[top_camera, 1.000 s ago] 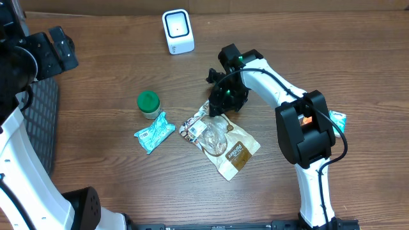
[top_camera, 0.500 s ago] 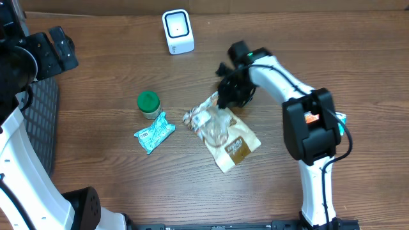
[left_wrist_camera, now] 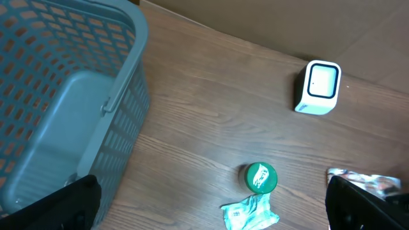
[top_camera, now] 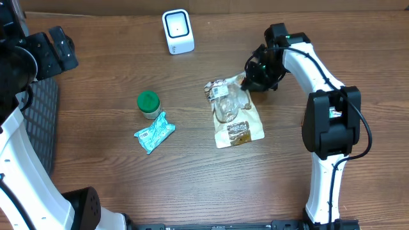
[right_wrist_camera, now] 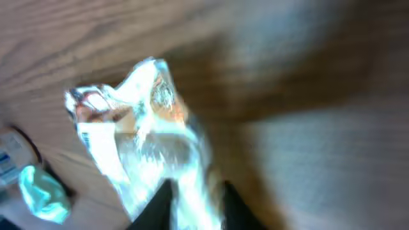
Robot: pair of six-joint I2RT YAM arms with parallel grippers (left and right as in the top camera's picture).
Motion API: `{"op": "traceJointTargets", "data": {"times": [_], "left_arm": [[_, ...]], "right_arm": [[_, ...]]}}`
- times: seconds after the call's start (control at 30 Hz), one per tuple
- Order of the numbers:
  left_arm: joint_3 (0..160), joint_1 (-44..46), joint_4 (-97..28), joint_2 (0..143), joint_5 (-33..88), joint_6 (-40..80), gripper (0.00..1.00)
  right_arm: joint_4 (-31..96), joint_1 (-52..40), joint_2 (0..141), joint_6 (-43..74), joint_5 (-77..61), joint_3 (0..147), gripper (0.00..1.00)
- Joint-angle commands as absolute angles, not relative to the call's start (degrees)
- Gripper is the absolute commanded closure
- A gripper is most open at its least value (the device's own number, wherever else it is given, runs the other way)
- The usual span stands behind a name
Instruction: Scan the item barcode
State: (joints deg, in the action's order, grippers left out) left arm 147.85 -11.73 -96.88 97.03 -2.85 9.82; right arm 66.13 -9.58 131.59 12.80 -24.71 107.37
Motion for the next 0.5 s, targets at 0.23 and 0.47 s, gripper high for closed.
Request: {"op": "traceJointTargets", "data": {"times": [0.23, 0.47], "left_arm": [[148.33, -11.99, -96.79, 97.49, -3.40, 8.54, 0.00], [148.33, -11.97, -96.79, 97.49, -3.38, 8.54, 0.00]], "right_arm": [[72.23, -8.60, 126.39, 9.04, -25.54, 108.51, 0.48], [74.59, -5.67, 116.27, 6.70, -25.43, 108.51, 0.44]]}}
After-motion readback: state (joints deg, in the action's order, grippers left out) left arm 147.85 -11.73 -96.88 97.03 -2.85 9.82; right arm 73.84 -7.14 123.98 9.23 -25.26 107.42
